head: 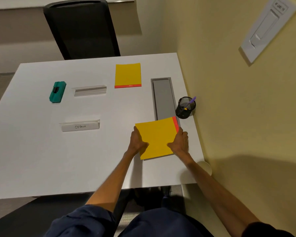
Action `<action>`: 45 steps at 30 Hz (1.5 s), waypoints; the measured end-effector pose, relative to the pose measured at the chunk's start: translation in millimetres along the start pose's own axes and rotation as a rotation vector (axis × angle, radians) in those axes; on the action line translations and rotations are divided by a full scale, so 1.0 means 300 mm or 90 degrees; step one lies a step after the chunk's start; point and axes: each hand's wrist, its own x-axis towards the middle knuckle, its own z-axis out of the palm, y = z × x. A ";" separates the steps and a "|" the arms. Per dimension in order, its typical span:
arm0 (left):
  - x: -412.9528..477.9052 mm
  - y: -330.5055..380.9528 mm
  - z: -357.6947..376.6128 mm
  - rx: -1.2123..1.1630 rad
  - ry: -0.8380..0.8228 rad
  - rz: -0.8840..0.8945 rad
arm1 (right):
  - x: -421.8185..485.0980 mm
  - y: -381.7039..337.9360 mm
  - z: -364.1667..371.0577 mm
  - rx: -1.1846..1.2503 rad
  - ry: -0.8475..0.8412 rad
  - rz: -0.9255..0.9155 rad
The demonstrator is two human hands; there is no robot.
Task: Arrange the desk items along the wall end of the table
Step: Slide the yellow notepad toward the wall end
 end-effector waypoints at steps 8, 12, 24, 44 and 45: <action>0.042 0.057 0.150 0.042 -0.108 -0.049 | 0.069 0.103 -0.045 -0.080 -0.018 0.033; 0.077 0.084 0.209 0.080 -0.160 -0.054 | 0.106 0.129 -0.064 -0.128 -0.035 0.061; 0.121 0.123 0.320 0.303 -0.145 0.001 | 0.126 0.210 -0.064 -0.147 -0.007 0.073; 0.106 0.069 0.341 0.423 -0.133 0.081 | 0.158 0.214 -0.067 -0.142 -0.079 -0.107; 0.105 0.069 0.338 0.428 -0.134 0.081 | 0.160 0.215 -0.069 -0.139 -0.081 -0.108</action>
